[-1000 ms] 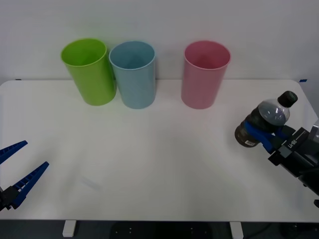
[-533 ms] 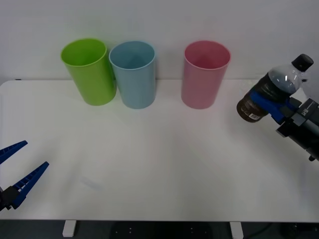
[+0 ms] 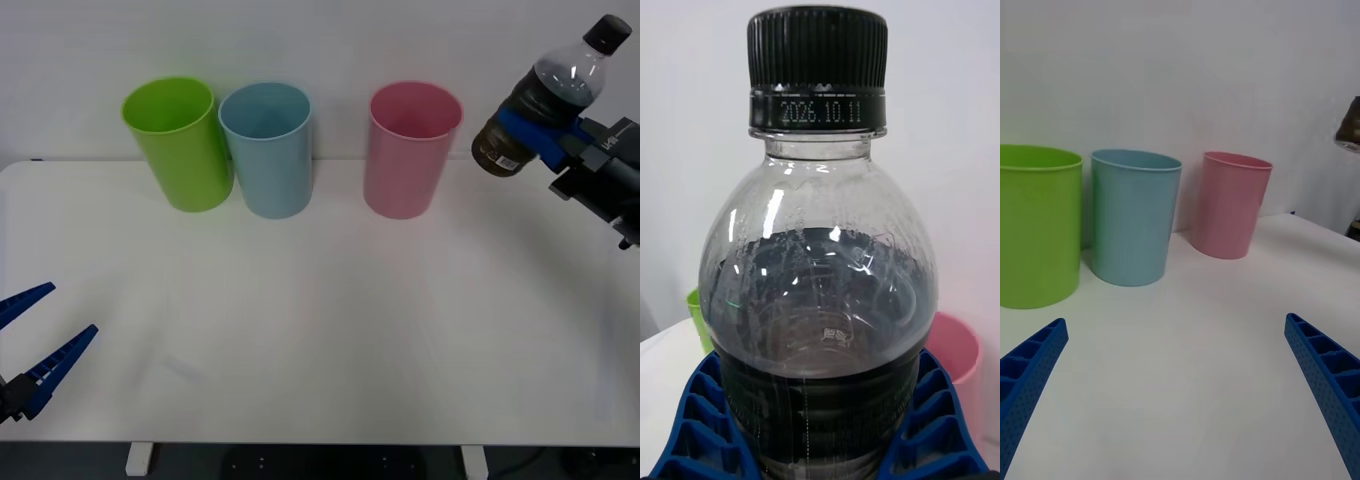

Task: Grasp the object on the table and drop it into the matching bin: aluminum can to the light blue bin, PET bottle to the pink bin.

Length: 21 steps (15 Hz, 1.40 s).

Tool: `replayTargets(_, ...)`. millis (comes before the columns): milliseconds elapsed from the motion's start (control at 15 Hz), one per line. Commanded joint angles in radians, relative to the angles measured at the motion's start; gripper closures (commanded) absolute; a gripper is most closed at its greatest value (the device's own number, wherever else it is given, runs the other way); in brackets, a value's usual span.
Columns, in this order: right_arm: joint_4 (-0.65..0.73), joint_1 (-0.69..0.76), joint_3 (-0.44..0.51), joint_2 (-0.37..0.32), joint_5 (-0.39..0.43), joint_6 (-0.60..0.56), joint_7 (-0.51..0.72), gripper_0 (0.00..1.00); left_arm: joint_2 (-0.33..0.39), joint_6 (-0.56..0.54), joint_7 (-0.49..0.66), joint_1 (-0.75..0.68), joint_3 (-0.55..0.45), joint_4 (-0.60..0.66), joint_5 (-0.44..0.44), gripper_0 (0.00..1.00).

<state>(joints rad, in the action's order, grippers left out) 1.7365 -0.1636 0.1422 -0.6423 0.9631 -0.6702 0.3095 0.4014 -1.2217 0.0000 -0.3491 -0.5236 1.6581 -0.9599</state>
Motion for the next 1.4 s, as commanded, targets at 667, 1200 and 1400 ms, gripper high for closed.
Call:
replayTargets(667, -0.431, -0.453, -0.158, 0.015, 0.128, 0.012, -0.024, 1.00, 0.000, 0.000, 0.000, 0.000, 0.000, 0.000, 0.000, 0.00)
replayTargets(1200, -0.738, -0.671, -0.158, 0.159, 0.284, 0.087, -0.075, 1.00, 0.000, 0.000, 0.000, 0.000, 0.000, 0.000, 0.000, 0.00)
replayTargets(1400, -0.819, -0.728, -0.156, 0.196, 0.304, 0.120, -0.099, 1.00, 0.000, 0.000, 0.000, 0.000, 0.000, 0.000, 0.000, 0.00)
